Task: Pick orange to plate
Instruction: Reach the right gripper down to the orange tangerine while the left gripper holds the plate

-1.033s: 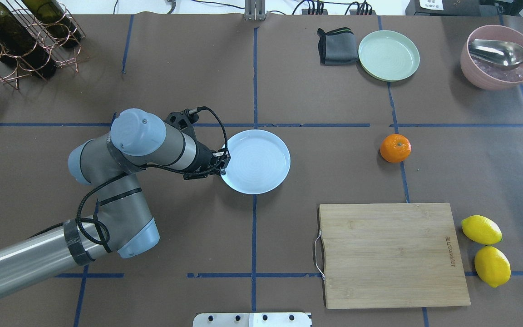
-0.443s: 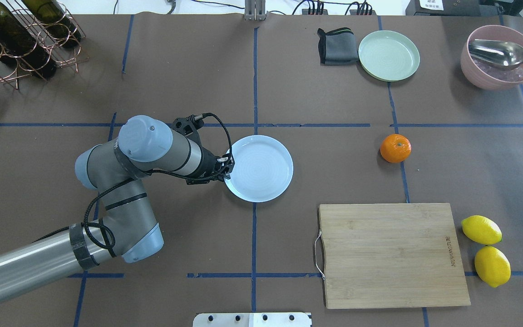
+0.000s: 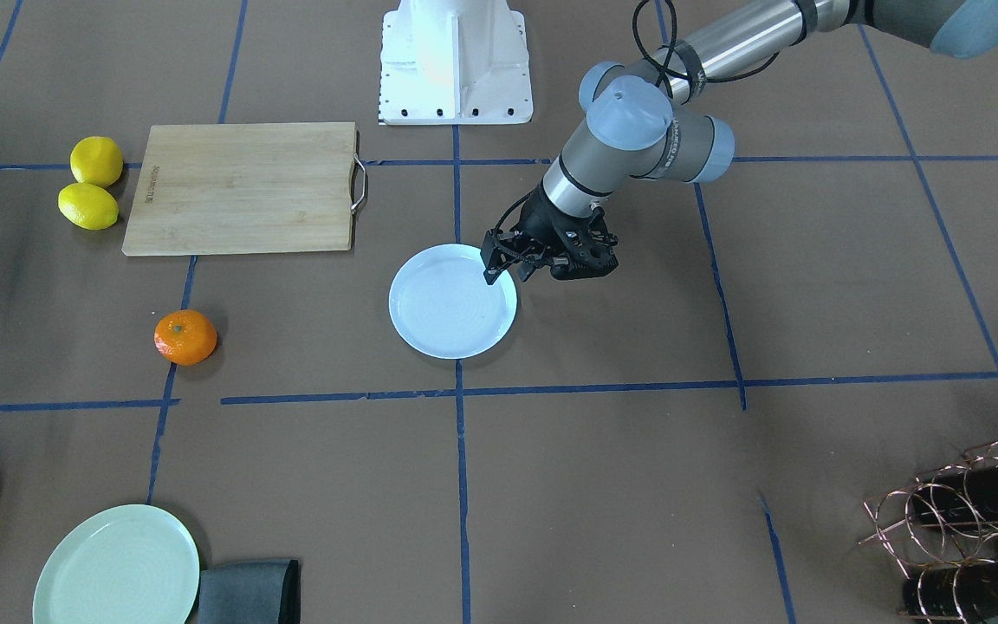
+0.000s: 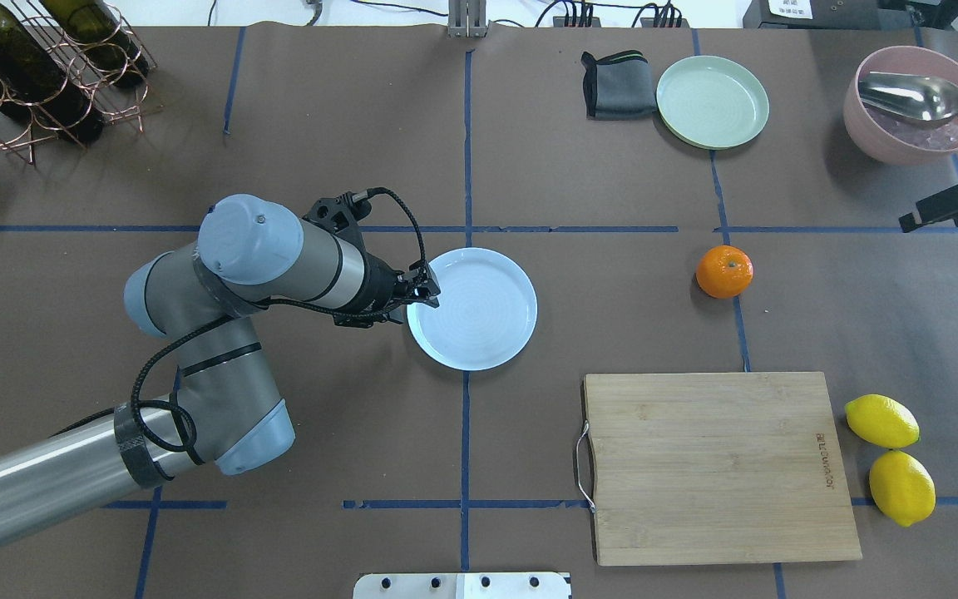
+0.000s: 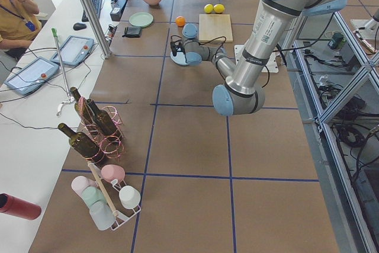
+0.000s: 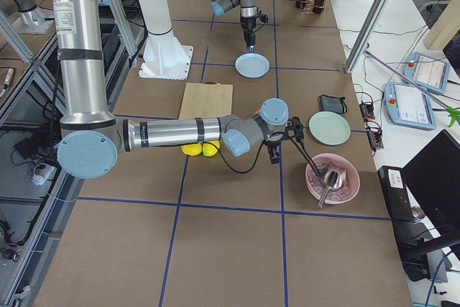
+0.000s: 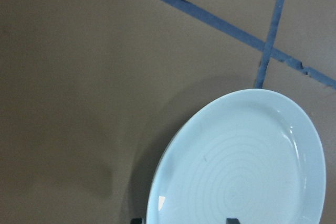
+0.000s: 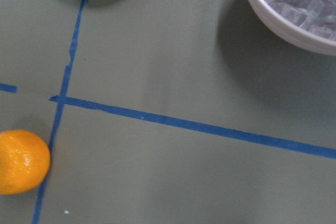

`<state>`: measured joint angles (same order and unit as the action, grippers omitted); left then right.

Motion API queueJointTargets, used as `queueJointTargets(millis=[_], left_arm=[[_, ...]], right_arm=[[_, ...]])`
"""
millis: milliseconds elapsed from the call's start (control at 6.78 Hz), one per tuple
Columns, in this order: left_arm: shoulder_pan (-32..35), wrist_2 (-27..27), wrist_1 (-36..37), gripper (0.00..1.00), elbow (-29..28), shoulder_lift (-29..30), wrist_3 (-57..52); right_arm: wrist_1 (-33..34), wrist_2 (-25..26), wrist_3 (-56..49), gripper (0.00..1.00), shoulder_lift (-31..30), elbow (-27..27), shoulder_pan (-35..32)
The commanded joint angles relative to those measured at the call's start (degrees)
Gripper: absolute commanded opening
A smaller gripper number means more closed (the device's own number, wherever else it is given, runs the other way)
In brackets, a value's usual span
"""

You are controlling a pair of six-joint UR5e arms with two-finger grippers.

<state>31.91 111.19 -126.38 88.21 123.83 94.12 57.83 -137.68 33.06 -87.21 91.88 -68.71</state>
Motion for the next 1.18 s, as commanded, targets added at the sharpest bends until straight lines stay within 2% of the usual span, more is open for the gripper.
queueJointTargets(millis=[0, 295, 443, 590, 1033], left_arm=[[2.2, 0.1, 0.0, 0.61, 1.1, -0.3, -0.1], [2.7, 0.1, 0.0, 0.62, 1.1, -0.3, -0.3], [2.6, 0.1, -0.1, 0.62, 1.1, -0.3, -0.3], [2.6, 0.1, -0.1, 0.62, 1.1, -0.3, -0.2], [2.5, 0.1, -0.1, 0.63, 1.1, -0.3, -0.2]], right_arm=[[-3.3, 9.6, 23.1, 1.00, 0.2, 8.3, 12.2], [-0.2, 15.0, 28.6, 1.00, 2.9, 9.2, 17.5], [4.5, 17.2, 28.7, 1.00, 5.2, 9.2, 18.3], [5.0, 21.4, 28.6, 1.00, 5.2, 9.1, 20.7], [5.1, 26.3, 28.6, 1.00, 6.4, 7.7, 24.1]])
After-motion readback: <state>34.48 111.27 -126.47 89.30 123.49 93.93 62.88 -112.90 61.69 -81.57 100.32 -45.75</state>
